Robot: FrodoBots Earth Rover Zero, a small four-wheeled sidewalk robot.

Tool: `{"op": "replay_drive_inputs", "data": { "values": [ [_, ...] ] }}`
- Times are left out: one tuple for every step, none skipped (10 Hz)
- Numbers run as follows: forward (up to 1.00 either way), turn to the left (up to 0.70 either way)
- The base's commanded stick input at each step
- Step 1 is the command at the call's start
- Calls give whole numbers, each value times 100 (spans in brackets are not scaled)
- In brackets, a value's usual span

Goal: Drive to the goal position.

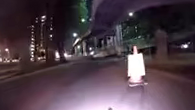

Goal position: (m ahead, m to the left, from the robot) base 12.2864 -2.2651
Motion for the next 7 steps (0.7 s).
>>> {"op": "replay_drive_inputs", "data": {
  "values": [
    [70,0],
    [70,0],
    [70,0],
    [70,0],
    [70,0],
    [70,0],
    [70,0]
  ]
}}
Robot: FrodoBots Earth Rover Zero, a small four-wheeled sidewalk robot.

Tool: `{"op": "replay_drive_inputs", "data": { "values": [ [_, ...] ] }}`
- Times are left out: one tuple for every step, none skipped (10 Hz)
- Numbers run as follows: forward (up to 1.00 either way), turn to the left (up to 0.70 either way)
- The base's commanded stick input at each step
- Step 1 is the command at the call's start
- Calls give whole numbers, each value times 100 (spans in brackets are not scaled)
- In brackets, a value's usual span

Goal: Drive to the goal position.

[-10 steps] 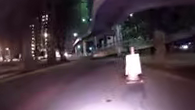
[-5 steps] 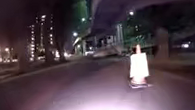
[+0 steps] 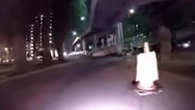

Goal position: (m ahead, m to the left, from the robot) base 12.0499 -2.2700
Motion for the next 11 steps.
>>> {"op": "replay_drive_inputs", "data": {
  "values": [
    [70,0],
    [70,0],
    [70,0],
    [70,0],
    [70,0],
    [70,0],
    [70,0],
    [70,0],
    [70,0],
    [70,0],
    [70,0]
  ]
}}
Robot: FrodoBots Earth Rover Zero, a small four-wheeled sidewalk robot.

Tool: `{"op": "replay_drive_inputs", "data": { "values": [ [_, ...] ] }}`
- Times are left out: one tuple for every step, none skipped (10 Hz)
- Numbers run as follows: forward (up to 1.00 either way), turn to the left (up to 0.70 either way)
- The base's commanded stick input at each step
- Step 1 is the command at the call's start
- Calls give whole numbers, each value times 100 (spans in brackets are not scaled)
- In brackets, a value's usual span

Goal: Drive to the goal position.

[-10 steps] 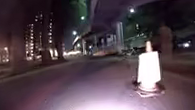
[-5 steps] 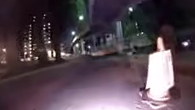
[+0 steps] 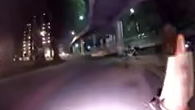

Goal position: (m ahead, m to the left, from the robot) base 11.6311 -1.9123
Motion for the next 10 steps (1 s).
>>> {"op": "replay_drive_inputs", "data": {
  "values": [
    [70,0],
    [70,0],
    [70,0],
    [70,0],
    [70,0],
    [70,0],
    [70,0],
    [70,0],
    [70,0],
    [70,0]
  ]
}}
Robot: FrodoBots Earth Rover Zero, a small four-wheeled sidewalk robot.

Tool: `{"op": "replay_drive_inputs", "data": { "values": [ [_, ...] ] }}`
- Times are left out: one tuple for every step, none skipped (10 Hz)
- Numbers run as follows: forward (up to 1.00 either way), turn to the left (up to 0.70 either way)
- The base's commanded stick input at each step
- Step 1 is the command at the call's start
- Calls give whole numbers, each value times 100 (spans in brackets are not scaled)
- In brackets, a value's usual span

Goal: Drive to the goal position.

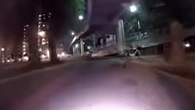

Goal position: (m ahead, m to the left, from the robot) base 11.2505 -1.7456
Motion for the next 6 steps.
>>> {"op": "replay_drive_inputs", "data": {
  "values": [
    [70,-1],
    [70,-4],
    [70,-10],
    [70,-14],
    [70,-14],
    [70,-14]
  ]
}}
